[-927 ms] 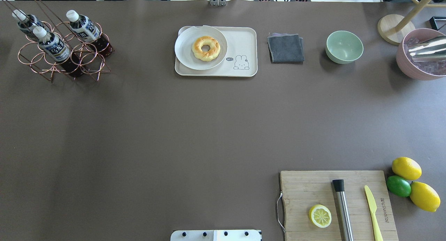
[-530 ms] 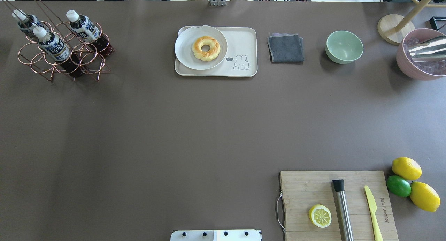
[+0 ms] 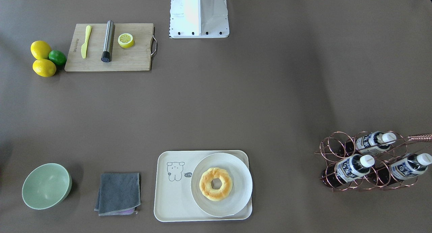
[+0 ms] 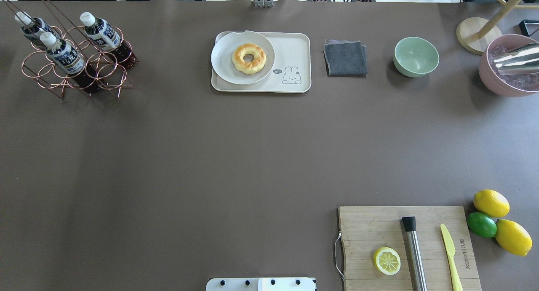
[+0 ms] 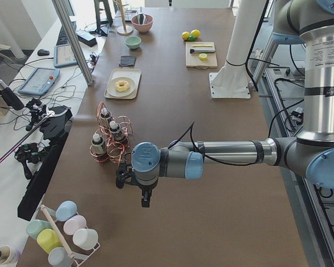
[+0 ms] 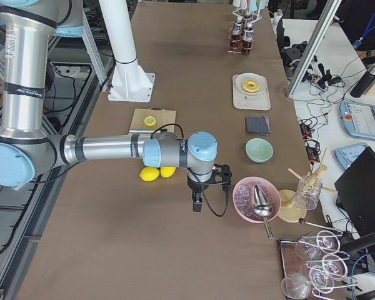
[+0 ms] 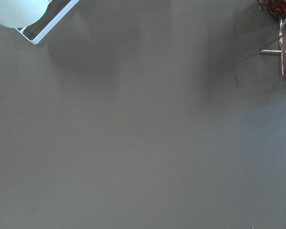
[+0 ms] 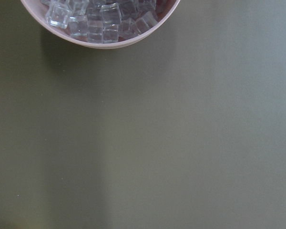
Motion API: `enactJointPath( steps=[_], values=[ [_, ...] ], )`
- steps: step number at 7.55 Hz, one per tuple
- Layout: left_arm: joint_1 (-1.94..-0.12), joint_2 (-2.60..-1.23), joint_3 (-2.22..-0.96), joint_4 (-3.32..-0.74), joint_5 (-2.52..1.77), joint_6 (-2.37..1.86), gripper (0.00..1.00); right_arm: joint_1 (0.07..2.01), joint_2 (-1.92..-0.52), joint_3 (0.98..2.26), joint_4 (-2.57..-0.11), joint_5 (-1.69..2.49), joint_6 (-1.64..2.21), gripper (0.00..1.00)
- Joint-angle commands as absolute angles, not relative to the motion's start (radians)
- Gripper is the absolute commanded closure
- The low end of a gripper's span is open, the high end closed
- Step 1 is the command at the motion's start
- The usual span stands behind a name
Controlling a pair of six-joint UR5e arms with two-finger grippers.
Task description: Place tea on tray
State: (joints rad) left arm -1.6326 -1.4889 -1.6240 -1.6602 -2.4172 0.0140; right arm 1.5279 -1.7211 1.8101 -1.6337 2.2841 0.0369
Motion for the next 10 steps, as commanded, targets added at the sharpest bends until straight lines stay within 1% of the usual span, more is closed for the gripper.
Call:
enactJointPath(
  steps=[1, 5, 7, 9, 10],
  values=[
    [-1.634, -1.494, -1.626, -1.660, -2.418, 0.012, 0.03, 1.528, -1.720, 1.812, -1.634, 2.284, 0.037, 0.00],
    [-1.634, -1.525, -1.632, -1.660, -2.430, 0.006, 0.03, 1.528, -1.715, 1.812, -1.635, 2.289, 0.038, 0.00],
    [-1.632, -1.516, -1.606, -1.737, -2.430, 0.011, 0.03, 1.528, -1.717, 1.810, -1.637, 2.296, 0.038, 0.00],
    [-1.628, -1.511, -1.611, -1.811, -2.428, 0.018, 0.03, 1.528, -1.721, 1.807, -1.632, 2.319, 0.041, 0.00],
    [-1.626, -1.511, -1.609, -1.828, -2.428, 0.018, 0.03, 1.528, -1.723, 1.809, -1.588, 2.316, 0.040, 0.00]
  ],
)
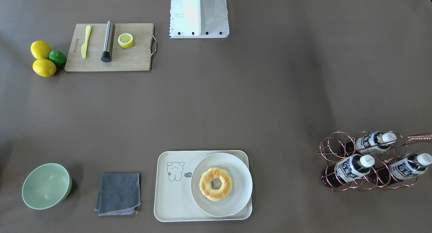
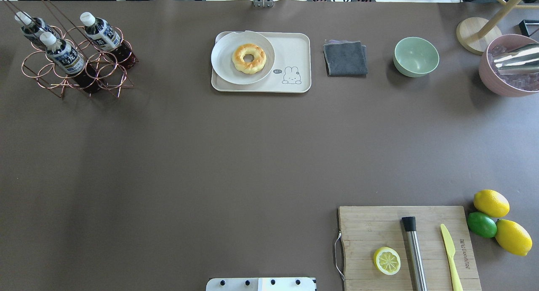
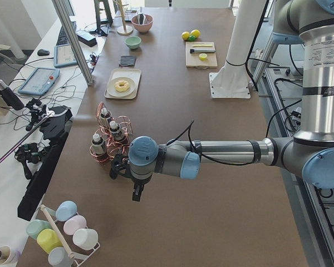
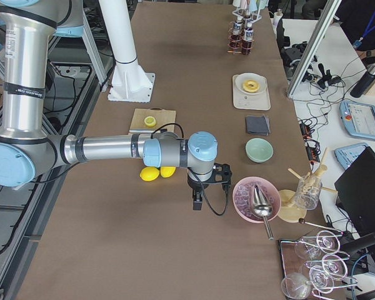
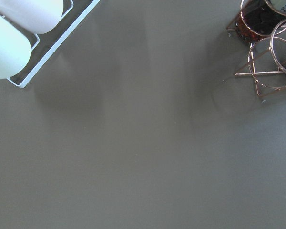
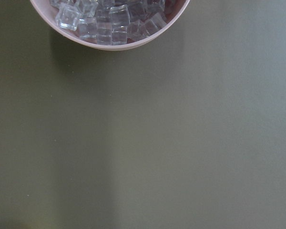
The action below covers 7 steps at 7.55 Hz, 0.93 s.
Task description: Place tea on tray
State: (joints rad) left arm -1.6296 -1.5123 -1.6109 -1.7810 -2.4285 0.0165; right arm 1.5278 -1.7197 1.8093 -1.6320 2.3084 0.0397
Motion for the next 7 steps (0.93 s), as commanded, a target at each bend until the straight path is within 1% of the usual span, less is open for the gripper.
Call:
enactJointPath(
  steps=[1, 3, 4, 5, 6, 7],
  values=[
    [-1.628, -1.511, -1.612, -1.829, -2.430, 0.018, 0.03, 1.532, -1.736, 1.801, -1.504, 2.324, 0.049, 0.00],
    [-1.631, -1.499, -1.606, -1.830, -2.430, 0.015, 0.03, 1.549, -1.770, 1.804, -1.493, 2.329, 0.037, 0.00],
    [-1.631, -1.490, -1.632, -1.851, -2.434, 0.015, 0.03, 1.551, -1.769, 1.821, -1.490, 2.356, 0.037, 0.00],
    [-1.631, -1.489, -1.635, -1.950, -2.489, 0.012, 0.03, 1.551, -1.752, 1.845, -1.488, 2.367, 0.037, 0.00],
    [-1.631, -1.491, -1.620, -2.061, -2.506, 0.003, 0.03, 1.552, -1.746, 1.844, -1.432, 2.361, 0.050, 0.00],
    [-1.629, -1.505, -1.623, -2.094, -2.507, -0.029, 0.03, 1.551, -1.747, 1.835, -1.372, 2.358, 0.063, 0.00]
  ],
)
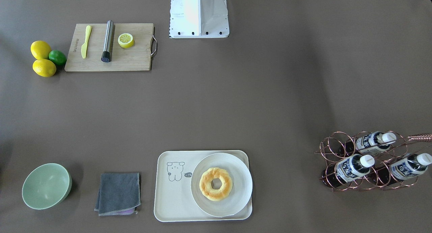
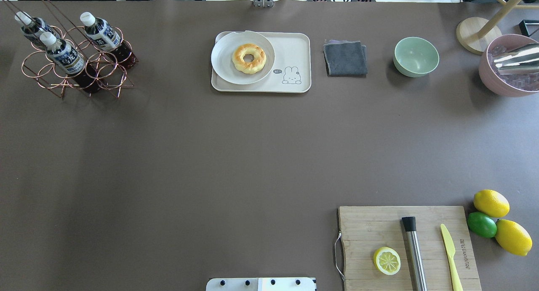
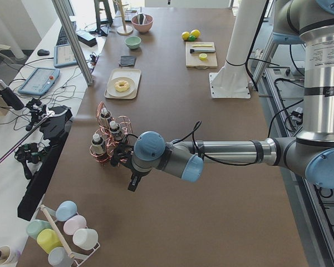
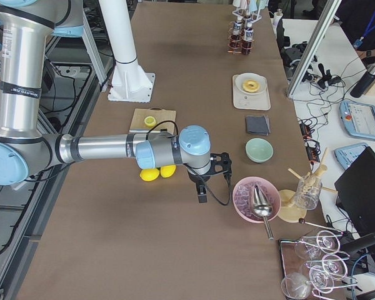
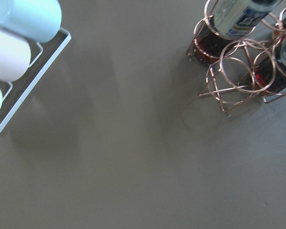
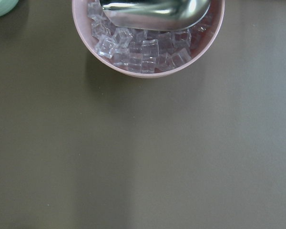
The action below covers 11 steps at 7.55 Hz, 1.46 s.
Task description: Place tea on tray
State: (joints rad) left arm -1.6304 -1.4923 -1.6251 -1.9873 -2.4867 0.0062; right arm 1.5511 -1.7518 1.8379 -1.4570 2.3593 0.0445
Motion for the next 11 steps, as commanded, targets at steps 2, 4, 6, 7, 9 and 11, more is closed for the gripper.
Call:
enactJointPath(
  steps=[2, 4, 6, 7, 9, 11],
  values=[
    [-1.606, -1.571, -1.626, -2.097, -2.485, -0.046, 0.03, 1.551, -1.718, 1.812, -1.362, 2.356, 0.068, 0.00],
    [-1.553, -1.594, -1.632, -2.295, -2.372, -0.295, 0.01, 1.551, -1.717, 1.790, -1.361, 2.358, 0.067, 0.00],
    [-1.403, -1.586, -1.637, -2.507, -2.172, -0.594, 0.01, 1.551, -1.720, 1.787, -1.362, 2.358, 0.069, 0.00],
    [-1.323, -1.560, -1.637, -2.611, -2.051, -0.718, 0.01, 1.551, -1.720, 1.787, -1.362, 2.359, 0.069, 0.00],
    [-1.212, -1.554, -1.660, -2.632, -1.898, -0.805, 0.01, 1.551, -1.729, 1.784, -1.350, 2.362, 0.069, 0.00],
    [-1.099, -1.552, -1.700, -2.628, -1.753, -0.885, 0.01, 1.551, -1.729, 1.783, -1.350, 2.362, 0.069, 0.00]
  ],
)
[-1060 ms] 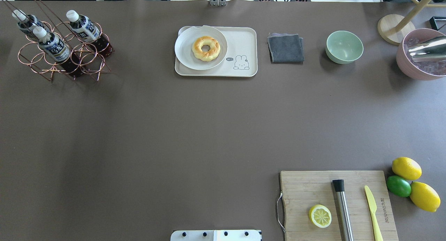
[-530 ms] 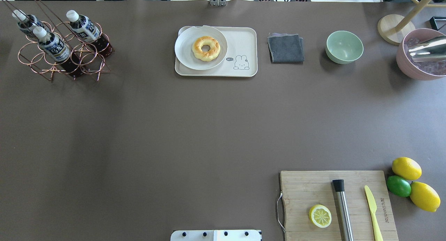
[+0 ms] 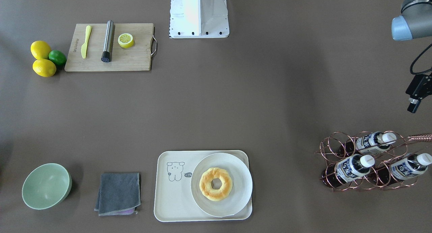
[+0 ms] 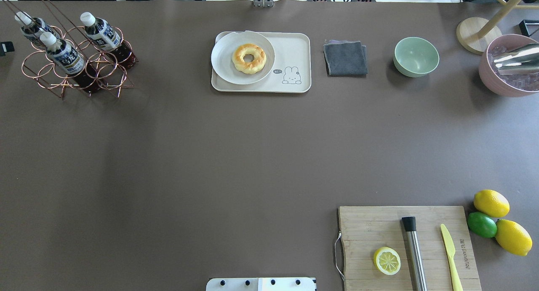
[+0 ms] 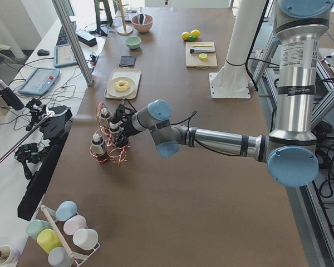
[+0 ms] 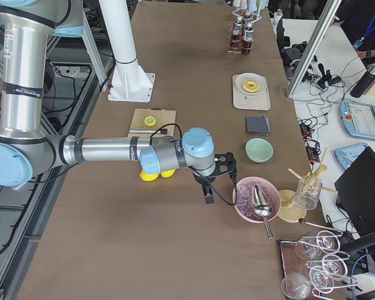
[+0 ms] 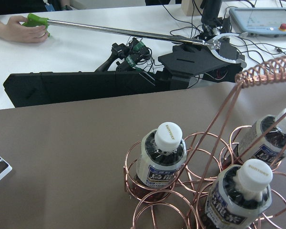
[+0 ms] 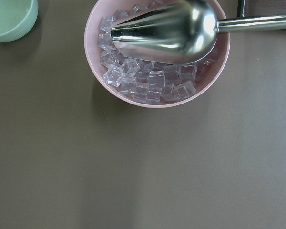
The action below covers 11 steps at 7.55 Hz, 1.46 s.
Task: Place tea on tray
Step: 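Reach the left gripper into the copper rack and grasp a dark tea bottle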
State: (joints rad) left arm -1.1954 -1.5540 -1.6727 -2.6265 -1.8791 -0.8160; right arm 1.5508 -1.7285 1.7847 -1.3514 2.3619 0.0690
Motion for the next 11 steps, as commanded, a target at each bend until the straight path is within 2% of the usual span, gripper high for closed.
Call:
enactJointPath(
  steps=[1, 5, 6, 7, 11],
  values=[
    [-1.047, -1.552, -1.707, -2.625, -1.702, -0.909, 0.01, 1.551, -1.730, 1.782, -1.350, 2.364, 0.069, 0.00],
    [-0.977, -1.592, -1.700, -2.585, -1.634, -0.792, 0.04, 1.551, -1.724, 1.770, -1.348, 2.359, 0.069, 0.00],
    [-0.985, -1.598, -1.701, -2.583, -1.640, -0.731, 0.15, 1.551, -1.720, 1.766, -1.348, 2.359, 0.069, 0.00],
    [-0.988, -1.601, -1.701, -2.583, -1.637, -0.729, 0.19, 1.551, -1.720, 1.766, -1.348, 2.359, 0.069, 0.00],
    [-1.034, -1.606, -1.698, -2.595, -1.641, -0.732, 0.22, 1.551, -1.720, 1.761, -1.348, 2.358, 0.069, 0.00]
  ],
)
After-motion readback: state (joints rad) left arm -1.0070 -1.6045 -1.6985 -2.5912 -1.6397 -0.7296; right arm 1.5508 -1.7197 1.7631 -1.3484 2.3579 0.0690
